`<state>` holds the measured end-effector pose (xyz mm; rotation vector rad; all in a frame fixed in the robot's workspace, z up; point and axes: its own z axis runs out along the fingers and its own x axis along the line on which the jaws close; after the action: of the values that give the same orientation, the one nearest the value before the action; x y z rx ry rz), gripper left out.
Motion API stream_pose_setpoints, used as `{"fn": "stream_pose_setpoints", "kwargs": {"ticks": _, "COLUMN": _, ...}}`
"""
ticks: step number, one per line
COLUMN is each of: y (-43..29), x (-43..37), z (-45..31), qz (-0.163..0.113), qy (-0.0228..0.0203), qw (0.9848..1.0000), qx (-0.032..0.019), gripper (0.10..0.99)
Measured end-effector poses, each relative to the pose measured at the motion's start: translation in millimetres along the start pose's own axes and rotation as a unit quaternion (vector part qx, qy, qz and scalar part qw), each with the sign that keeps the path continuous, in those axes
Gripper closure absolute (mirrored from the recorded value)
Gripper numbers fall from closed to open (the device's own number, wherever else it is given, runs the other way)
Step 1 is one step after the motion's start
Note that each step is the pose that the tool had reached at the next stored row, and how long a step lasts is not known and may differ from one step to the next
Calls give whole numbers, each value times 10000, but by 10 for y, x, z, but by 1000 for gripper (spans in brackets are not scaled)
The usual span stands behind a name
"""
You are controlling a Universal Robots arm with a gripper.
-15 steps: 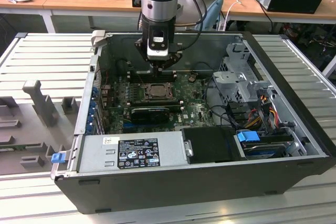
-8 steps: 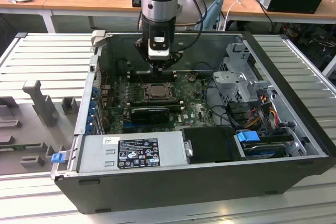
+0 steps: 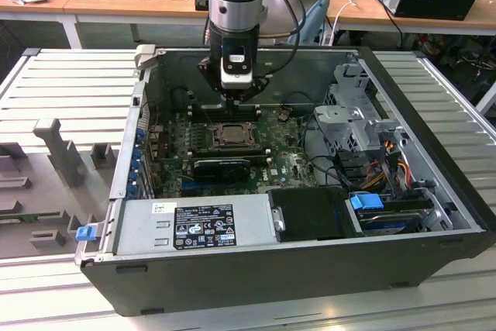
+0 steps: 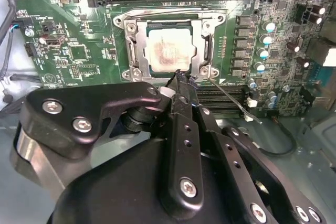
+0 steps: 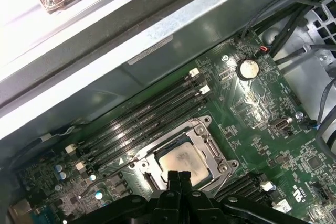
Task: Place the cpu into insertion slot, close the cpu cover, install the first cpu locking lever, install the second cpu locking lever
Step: 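Install the first cpu locking lever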
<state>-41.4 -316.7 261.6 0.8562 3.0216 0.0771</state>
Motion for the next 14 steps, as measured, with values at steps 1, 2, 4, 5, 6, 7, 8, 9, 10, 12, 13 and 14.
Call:
{"fn": "stream_pose_setpoints", "kwargs": {"ticks": 1, "y": 0, "x": 0, "z": 0, "qz": -108, "qy": 5, "qw": 9999, "qx": 1, "gripper": 980}}
{"fn": "stream_pose_setpoints", "kwargs": {"ticks": 2, "y": 0, "x": 0, "z": 0, "qz": -193, "qy": 9, "qw": 9998, "qx": 2, "gripper": 980}}
{"fn": "stream_pose_setpoints", "kwargs": {"ticks": 4, "y": 0, "x": 0, "z": 0, "qz": -363, "qy": 17, "qw": 9993, "qx": 5, "gripper": 980}}
{"fn": "stream_pose_setpoints", "kwargs": {"ticks": 5, "y": 0, "x": 0, "z": 0, "qz": -424, "qy": 20, "qw": 9991, "qx": 6, "gripper": 980}}
{"fn": "stream_pose_setpoints", "kwargs": {"ticks": 6, "y": 0, "x": 0, "z": 0, "qz": -550, "qy": 26, "qw": 9985, "qx": 7, "gripper": 980}}
{"fn": "stream_pose_setpoints", "kwargs": {"ticks": 7, "y": 0, "x": 0, "z": 0, "qz": -693, "qy": 33, "qw": 9976, "qx": 10, "gripper": 980}}
{"fn": "stream_pose_setpoints", "kwargs": {"ticks": 8, "y": 0, "x": 0, "z": 0, "qz": -798, "qy": 38, "qw": 9968, "qx": 11, "gripper": 980}}
{"fn": "stream_pose_setpoints", "kwargs": {"ticks": 9, "y": 0, "x": 0, "z": 0, "qz": -889, "qy": 42, "qw": 9960, "qx": 12, "gripper": 980}}
{"fn": "stream_pose_setpoints", "kwargs": {"ticks": 10, "y": 0, "x": 0, "z": 0, "qz": -945, "qy": 45, "qw": 9955, "qx": 12, "gripper": 980}}
{"fn": "stream_pose_setpoints", "kwargs": {"ticks": 12, "y": 0, "x": 0, "z": 0, "qz": -1056, "qy": 50, "qw": 9944, "qx": 14, "gripper": 980}}
{"fn": "stream_pose_setpoints", "kwargs": {"ticks": 13, "y": 0, "x": 0, "z": 0, "qz": -1098, "qy": 52, "qw": 9939, "qx": 15, "gripper": 980}}
{"fn": "stream_pose_setpoints", "kwargs": {"ticks": 14, "y": 0, "x": 0, "z": 0, "qz": -1128, "qy": 53, "qw": 9936, "qx": 15, "gripper": 980}}
